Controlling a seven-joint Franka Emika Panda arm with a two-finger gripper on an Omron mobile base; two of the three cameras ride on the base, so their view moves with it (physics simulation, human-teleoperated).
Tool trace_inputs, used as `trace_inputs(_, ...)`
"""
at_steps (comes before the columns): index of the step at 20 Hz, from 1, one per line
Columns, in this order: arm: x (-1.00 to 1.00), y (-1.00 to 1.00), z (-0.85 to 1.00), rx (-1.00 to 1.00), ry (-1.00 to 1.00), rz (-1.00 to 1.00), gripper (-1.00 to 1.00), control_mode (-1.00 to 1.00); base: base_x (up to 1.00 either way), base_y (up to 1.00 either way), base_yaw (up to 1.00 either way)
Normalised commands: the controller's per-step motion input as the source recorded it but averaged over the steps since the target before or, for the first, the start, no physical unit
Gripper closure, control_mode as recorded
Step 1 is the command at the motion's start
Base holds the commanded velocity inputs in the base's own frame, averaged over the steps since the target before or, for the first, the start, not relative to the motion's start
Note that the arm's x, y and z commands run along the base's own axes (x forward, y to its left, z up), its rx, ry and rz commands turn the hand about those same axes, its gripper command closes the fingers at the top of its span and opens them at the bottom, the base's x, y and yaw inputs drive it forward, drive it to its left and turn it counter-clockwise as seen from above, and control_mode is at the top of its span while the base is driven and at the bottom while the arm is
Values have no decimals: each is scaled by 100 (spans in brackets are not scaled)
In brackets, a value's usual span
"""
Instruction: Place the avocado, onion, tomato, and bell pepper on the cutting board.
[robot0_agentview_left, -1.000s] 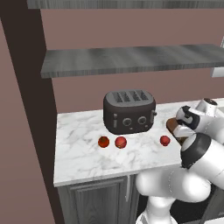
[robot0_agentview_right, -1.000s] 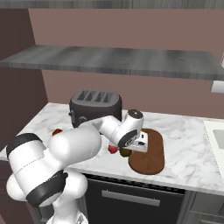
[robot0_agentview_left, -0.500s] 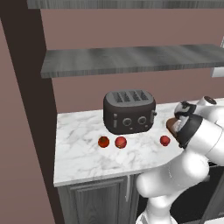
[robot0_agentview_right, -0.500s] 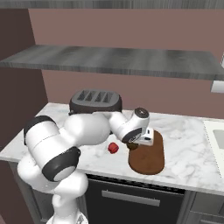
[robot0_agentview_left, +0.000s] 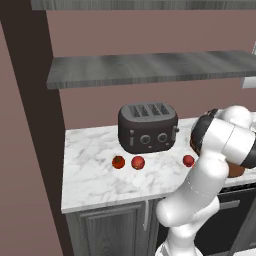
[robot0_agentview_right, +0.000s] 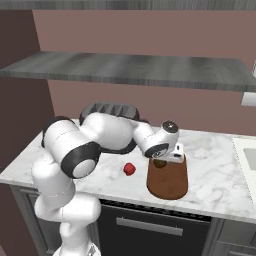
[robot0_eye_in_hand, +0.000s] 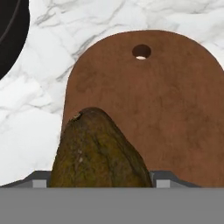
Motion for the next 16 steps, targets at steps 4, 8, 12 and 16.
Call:
trace_inputs(4, 54, -12, -19, 0, 2, 0, 100, -100, 0, 0, 0)
trace_inputs(8, 23, -31, -33, 0, 0, 0, 100, -100, 0, 0, 0)
trace_inputs(12, 9, -33, -47, 0, 0, 0, 100, -100, 0, 0, 0)
trace_inputs(16, 20, -4, -50, 0, 1, 0, 100, -100, 0, 0, 0)
